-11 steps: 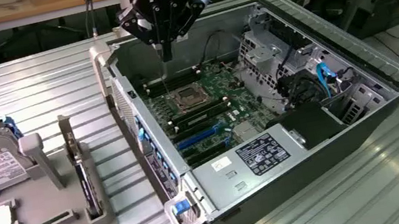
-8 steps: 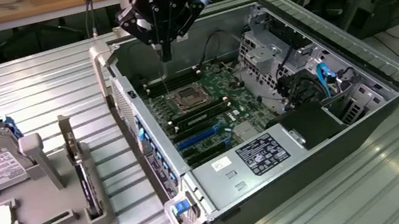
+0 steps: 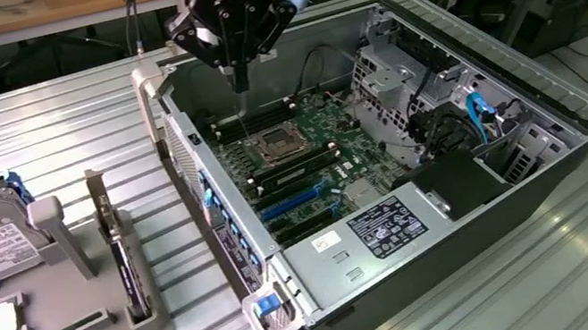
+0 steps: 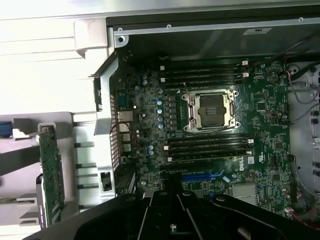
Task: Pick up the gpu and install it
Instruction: 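Reach for the gpu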
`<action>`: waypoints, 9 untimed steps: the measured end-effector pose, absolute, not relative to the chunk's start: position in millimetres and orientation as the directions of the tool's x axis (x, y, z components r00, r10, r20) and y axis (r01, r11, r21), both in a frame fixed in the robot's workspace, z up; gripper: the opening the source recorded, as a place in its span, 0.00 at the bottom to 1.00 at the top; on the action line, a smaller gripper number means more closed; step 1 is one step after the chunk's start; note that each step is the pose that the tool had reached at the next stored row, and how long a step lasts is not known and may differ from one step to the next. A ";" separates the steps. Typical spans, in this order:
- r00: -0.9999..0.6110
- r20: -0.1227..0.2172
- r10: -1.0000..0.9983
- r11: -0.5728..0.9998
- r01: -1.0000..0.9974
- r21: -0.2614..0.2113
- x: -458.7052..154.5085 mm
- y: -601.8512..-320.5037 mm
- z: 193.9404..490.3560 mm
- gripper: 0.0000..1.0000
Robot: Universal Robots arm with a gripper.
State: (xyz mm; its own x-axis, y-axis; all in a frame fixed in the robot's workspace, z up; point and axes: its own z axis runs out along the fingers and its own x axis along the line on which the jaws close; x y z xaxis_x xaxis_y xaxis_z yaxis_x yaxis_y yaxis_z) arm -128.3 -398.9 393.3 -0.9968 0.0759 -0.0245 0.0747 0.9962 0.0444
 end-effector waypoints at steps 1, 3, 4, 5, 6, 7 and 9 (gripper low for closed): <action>-0.997 -0.024 0.076 0.996 0.075 0.044 -128.8 -399.0 393.3 0.11; -0.997 -0.024 0.076 0.996 0.075 0.044 -129.6 -398.9 393.3 0.11; -0.997 -0.024 0.076 0.996 0.075 0.044 -130.1 -399.0 393.3 0.11; -0.997 -0.024 0.076 0.996 0.075 0.044 -130.5 -399.0 393.3 0.11; -0.997 -0.024 0.076 0.996 0.075 0.044 -131.0 -399.0 393.3 0.11; -0.997 -0.024 0.076 0.996 0.075 0.044 -131.4 -399.0 393.3 0.11; -0.997 -0.024 0.076 0.996 0.075 0.044 -132.3 -399.0 393.3 0.11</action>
